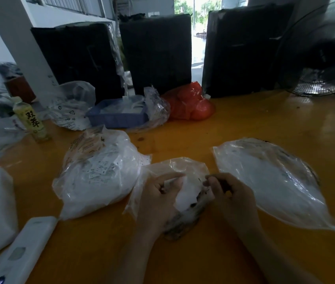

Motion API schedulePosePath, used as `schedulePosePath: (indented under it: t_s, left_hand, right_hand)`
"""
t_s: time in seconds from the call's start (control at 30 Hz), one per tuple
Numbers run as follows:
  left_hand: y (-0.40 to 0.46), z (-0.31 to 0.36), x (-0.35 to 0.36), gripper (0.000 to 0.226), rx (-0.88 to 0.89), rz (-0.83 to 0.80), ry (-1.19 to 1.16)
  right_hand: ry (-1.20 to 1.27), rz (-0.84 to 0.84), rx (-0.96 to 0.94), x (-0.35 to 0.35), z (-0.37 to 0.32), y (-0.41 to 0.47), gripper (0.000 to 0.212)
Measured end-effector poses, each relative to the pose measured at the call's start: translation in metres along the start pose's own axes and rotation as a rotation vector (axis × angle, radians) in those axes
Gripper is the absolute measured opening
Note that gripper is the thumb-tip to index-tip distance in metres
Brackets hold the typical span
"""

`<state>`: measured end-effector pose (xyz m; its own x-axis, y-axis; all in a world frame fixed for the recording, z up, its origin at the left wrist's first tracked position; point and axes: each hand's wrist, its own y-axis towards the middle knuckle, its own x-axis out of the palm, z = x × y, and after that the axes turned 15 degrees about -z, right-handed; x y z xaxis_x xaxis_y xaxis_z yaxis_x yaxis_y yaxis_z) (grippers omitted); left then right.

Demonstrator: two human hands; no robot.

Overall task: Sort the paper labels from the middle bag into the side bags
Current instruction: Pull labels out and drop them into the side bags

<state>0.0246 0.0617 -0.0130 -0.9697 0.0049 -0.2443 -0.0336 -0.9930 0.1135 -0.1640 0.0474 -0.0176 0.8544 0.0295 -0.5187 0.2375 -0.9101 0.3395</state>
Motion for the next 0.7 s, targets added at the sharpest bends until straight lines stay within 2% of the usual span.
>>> schedulePosePath:
  t_s: [0.07, 0.1, 0.17, 0.27, 0.4, 0.47, 0.53, 0.6, 0.7]
  left_hand:
    - [-0.002, 0.013, -0.016, 0.019, 0.057, 0.117, 0.089]
    - [-0.002, 0.019, -0.028, 0.023, 0.11, 0.209, 0.167]
    - [0.003, 0.03, -0.056, 0.025, 0.179, 0.434, 0.392]
    - [0.014, 0.035, -0.1, 0.016, 0.07, 0.647, 0.658]
    - [0.031, 0.014, -0.129, 0.017, -0.15, 0.612, 0.898]
    - [0.037, 0.007, -0.131, 0.02, -0.281, 0.551, 1.024]
    - [0.04, 0.003, -0.13, 0.021, -0.338, 0.524, 1.094]
    - [0.039, 0.004, -0.125, 0.022, -0.287, 0.559, 1.102]
    - [0.035, 0.012, -0.11, 0.019, -0.094, 0.635, 1.05]
  right_hand:
    - [-0.236, 0.093, 0.033, -0.009, 0.003, 0.002, 0.013]
    - [-0.344, 0.085, 0.076, -0.015, 0.003, 0.005, 0.016]
    - [-0.529, -0.023, 0.201, -0.031, 0.003, 0.008, 0.025]
    - [-0.708, -0.178, 0.452, -0.057, 0.006, 0.008, 0.041]
    - [-0.851, -0.349, 0.661, -0.072, 0.003, 0.01, 0.015]
    - [-0.811, -0.377, 0.708, -0.073, 0.004, 0.014, 0.025]
    - [-0.794, -0.363, 0.697, -0.074, 0.009, 0.017, 0.028]
    - [-0.8, -0.34, 0.656, -0.075, 0.015, 0.019, 0.025]
    - [-0.755, -0.221, 0.578, -0.076, 0.022, 0.02, 0.012]
